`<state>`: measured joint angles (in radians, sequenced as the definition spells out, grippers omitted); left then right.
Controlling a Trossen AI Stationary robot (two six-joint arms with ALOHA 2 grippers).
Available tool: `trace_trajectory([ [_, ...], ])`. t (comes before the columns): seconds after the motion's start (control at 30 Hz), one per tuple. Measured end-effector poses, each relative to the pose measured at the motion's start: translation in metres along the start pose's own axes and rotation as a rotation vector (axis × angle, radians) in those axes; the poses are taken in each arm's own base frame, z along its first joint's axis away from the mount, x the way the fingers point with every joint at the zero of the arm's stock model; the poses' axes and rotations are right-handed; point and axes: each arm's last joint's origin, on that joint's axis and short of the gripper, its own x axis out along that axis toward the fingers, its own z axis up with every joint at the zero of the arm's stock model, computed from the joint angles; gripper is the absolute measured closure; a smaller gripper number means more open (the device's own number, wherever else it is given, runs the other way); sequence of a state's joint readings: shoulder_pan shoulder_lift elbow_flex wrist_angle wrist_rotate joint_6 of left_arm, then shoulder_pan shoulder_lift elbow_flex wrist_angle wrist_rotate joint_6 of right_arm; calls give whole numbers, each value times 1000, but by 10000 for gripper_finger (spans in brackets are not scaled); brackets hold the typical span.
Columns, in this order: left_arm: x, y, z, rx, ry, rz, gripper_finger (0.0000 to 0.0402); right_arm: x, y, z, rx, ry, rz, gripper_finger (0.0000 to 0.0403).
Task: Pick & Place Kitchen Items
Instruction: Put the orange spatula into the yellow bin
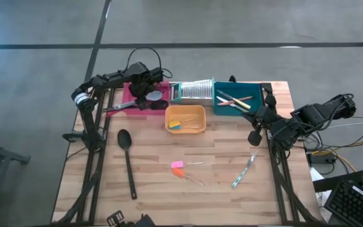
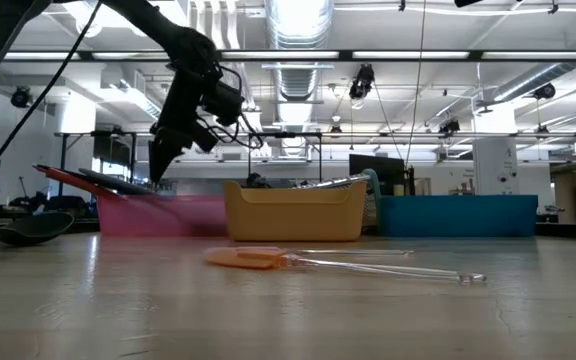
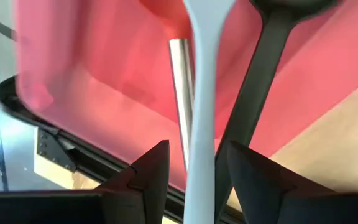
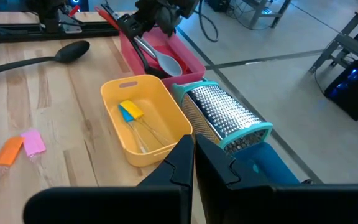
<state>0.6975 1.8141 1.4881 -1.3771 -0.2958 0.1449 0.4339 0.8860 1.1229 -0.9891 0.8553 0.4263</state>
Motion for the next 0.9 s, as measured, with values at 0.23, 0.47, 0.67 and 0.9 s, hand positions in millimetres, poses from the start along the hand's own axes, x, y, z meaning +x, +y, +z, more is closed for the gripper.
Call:
trace_trajectory([
  [0.23, -30, 8, -5, -97, 3, 0, 236, 0, 0, 0, 0, 1, 2, 394],
  [0.47, -60, 7, -15, -170, -52, -16, 236, 0, 0, 0, -1, 2, 2, 394],
  [0.67, -92, -6, -41, -143, -174, -12, 236, 0, 0, 0, -1, 2, 2, 394],
  [0.9, -132, -41, -80, -103, -369, -27, 236, 0, 0, 0, 9, 2, 2, 394],
])
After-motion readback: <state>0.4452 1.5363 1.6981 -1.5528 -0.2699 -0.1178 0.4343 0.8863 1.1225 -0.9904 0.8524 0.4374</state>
